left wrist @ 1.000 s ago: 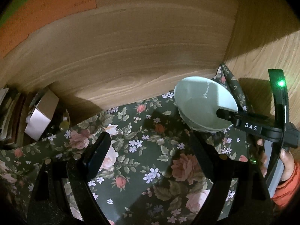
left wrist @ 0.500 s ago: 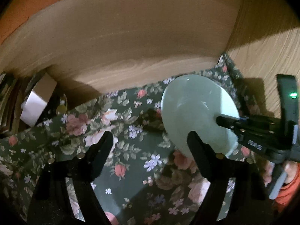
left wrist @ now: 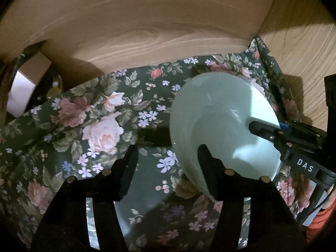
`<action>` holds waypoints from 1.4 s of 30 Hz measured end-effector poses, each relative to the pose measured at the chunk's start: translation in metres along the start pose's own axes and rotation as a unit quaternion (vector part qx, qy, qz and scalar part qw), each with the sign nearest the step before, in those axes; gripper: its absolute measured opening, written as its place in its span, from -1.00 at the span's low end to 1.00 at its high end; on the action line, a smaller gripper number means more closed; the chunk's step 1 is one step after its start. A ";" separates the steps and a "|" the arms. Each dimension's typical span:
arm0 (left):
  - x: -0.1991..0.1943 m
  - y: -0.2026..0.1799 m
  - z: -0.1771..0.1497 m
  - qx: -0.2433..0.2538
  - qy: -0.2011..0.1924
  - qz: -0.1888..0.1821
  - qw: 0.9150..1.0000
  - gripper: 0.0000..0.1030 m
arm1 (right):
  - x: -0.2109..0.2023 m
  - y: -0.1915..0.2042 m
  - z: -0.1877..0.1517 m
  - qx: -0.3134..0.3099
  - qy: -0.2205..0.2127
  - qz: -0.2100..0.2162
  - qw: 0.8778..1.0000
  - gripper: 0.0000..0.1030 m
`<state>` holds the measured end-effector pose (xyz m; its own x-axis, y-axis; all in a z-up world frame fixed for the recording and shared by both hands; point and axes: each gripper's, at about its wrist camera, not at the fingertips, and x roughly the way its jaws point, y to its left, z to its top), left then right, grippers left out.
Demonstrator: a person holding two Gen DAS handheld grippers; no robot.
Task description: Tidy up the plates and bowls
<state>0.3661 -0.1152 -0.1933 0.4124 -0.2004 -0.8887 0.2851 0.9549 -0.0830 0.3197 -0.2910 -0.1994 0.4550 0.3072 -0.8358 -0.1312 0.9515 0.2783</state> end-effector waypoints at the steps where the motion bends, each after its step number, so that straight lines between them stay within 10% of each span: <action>1: 0.003 -0.001 0.000 0.002 0.005 0.000 1.000 -0.01 | 0.001 0.001 0.000 -0.001 0.001 0.000 1.000 -0.53; 12: 0.018 -0.017 0.001 0.020 0.026 -0.014 0.999 -0.57 | 0.001 0.017 -0.003 -0.019 -0.002 0.006 1.000 -0.61; 42: -0.100 -0.007 -0.049 -0.003 -0.098 0.025 0.995 -0.57 | -0.086 0.081 -0.021 -0.068 -0.100 0.030 0.992 -0.61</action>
<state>0.2800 -0.0909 -0.1261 0.5869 -0.1900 -0.7871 0.2549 0.9660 -0.0431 0.2512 -0.2397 -0.1152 0.6071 0.3669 -0.7048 -0.2752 0.9292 0.2466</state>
